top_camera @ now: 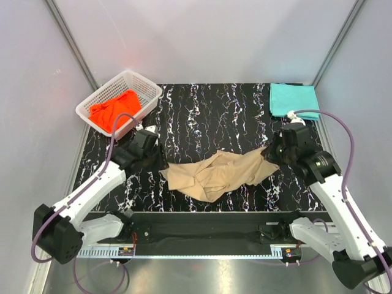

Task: Fold and stack the t-shirts
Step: Flatten the tshirt out

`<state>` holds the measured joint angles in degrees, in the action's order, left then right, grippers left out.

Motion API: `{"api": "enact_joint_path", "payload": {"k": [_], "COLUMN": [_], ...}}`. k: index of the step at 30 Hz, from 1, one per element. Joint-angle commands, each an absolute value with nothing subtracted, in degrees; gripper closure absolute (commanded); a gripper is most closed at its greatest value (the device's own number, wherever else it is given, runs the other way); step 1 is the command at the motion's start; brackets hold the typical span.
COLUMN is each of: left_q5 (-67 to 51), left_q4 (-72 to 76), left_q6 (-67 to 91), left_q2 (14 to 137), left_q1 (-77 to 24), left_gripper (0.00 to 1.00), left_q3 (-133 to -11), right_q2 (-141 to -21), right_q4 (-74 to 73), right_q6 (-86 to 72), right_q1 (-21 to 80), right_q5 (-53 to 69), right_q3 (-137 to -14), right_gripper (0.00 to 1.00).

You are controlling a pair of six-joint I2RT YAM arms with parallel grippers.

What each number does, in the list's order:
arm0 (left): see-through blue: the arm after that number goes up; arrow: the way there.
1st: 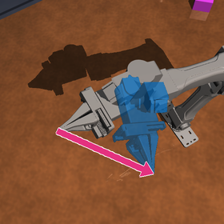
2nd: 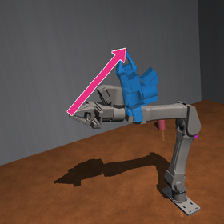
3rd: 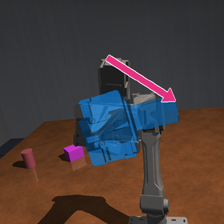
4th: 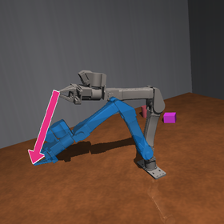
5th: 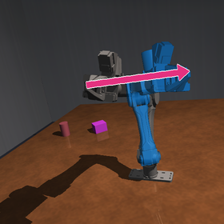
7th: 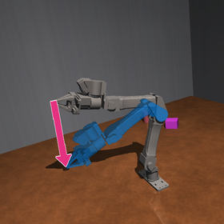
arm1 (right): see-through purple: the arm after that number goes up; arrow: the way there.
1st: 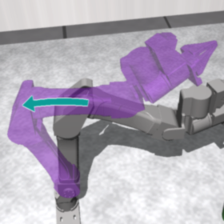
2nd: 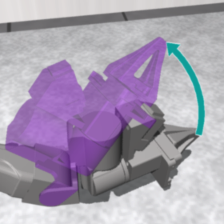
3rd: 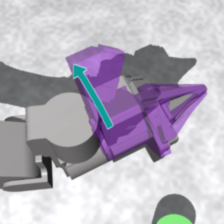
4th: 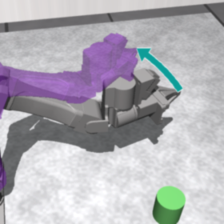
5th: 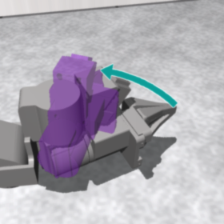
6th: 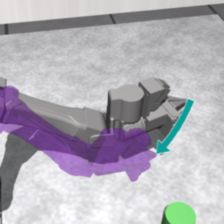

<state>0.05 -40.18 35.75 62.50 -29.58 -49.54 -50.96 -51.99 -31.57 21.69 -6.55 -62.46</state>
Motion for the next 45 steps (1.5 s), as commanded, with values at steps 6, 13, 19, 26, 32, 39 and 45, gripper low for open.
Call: {"api": "enact_joint_path", "payload": {"k": [6, 13, 19, 26, 32, 39, 45], "left_q5": [16.53, 11.33, 10.47, 10.73, 18.26, 34.18, 34.63], "left_q4": [-38.94, -34.79, -32.53, -31.02, -35.85, -48.76, -50.54], "left_q6": [29.54, 28.65, 25.75, 25.66, 29.26, 34.10, 36.82], "left_q2": [65.91, 75.29, 77.70, 84.01, 87.10, 85.44, 76.84], "left_q1": [-43.49, -52.03, -53.96, -53.96, -54.05, -52.83, -42.22], "left_gripper": [0.35, 0.35, 0.44, 0.44, 0.45, 0.77, 0.90], "left_q3": [-59.23, -58.35, -55.65, -55.63, -55.81, -61.25, -59.43], "right_q2": [-61.24, -57.93, -55.55, -55.63, -55.64, -55.11, -55.99], "right_q4": [-42.19, -38.85, -39.02, -37.97, -38.23, -39.11, -40.52], "right_q6": [-29.36, -31.29, -30.94, -30.76, -29.80, -29.18, -29.00], "right_q1": [21.45, 21.53, 21.45, 21.53, 21.53, 21.45, 21.45], "right_q5": [-2.64, -1.14, -0.79, -0.26, -0.18, -2.45, -7.38], "right_q3": [-64.24, -57.31, -54.23, -54.14, -54.32, -54.32, -54.67], "right_gripper": [1.00, 1.00, 1.00, 1.00, 1.00, 1.00, 1.00]}}
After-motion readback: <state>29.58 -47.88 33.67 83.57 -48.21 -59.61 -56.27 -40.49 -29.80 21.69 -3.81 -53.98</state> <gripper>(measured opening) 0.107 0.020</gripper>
